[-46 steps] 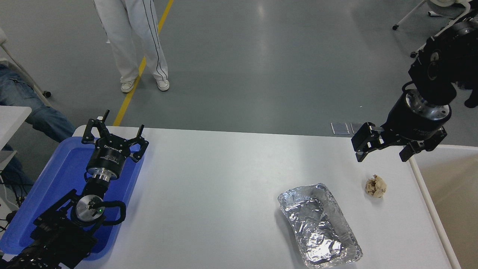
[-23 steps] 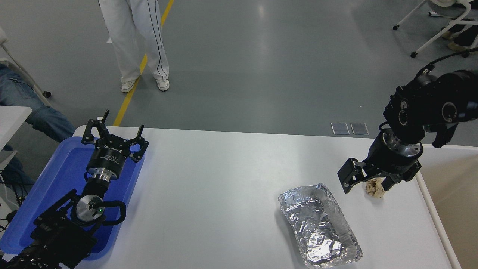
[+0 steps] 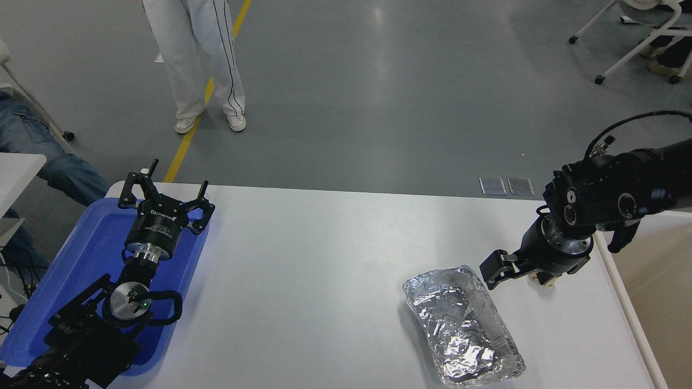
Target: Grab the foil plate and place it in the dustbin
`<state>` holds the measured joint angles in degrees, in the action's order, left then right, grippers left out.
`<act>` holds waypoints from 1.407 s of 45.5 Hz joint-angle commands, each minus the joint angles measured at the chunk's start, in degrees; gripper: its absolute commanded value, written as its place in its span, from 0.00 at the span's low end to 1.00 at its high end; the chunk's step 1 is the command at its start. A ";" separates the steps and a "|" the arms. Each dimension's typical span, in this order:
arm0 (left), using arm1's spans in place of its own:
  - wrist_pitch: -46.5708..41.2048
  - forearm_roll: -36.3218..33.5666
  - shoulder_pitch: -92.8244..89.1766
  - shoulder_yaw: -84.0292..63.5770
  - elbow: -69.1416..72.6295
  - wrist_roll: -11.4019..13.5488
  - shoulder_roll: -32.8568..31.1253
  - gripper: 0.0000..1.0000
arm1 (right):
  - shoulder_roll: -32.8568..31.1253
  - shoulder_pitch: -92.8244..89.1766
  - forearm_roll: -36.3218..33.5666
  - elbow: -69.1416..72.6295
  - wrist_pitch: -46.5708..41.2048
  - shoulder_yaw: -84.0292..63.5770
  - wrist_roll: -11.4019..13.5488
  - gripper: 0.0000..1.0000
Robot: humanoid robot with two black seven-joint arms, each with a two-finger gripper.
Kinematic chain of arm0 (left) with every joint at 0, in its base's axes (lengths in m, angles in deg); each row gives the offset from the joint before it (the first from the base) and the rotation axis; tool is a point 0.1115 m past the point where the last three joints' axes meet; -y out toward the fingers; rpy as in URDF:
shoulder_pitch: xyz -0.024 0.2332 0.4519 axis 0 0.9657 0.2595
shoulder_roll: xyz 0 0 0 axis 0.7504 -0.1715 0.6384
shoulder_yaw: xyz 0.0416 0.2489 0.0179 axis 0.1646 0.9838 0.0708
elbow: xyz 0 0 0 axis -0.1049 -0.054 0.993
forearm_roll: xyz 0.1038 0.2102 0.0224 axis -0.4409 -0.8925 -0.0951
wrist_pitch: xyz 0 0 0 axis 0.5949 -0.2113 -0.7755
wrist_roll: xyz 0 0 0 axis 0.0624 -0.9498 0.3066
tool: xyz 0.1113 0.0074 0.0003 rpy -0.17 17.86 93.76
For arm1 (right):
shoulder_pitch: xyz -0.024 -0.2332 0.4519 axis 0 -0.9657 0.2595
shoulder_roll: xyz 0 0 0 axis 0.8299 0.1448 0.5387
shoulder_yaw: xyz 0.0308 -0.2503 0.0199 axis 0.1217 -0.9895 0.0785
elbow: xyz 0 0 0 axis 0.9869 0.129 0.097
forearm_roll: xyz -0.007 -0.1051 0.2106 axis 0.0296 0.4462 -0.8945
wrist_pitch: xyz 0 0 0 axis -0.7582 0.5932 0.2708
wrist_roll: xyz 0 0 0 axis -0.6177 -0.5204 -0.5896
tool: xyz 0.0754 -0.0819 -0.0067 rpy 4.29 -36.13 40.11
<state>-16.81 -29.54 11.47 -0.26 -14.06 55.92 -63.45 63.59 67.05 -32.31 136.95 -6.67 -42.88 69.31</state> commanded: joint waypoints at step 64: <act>-0.05 0.00 0.03 0.00 -0.01 0.00 0.00 1.00 | 3.44 -20.80 0.52 -12.62 10.88 4.62 0.30 0.80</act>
<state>-16.77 -29.53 11.46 -0.26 -14.05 55.92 -63.45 67.01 47.09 -31.79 125.09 4.12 -38.85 69.54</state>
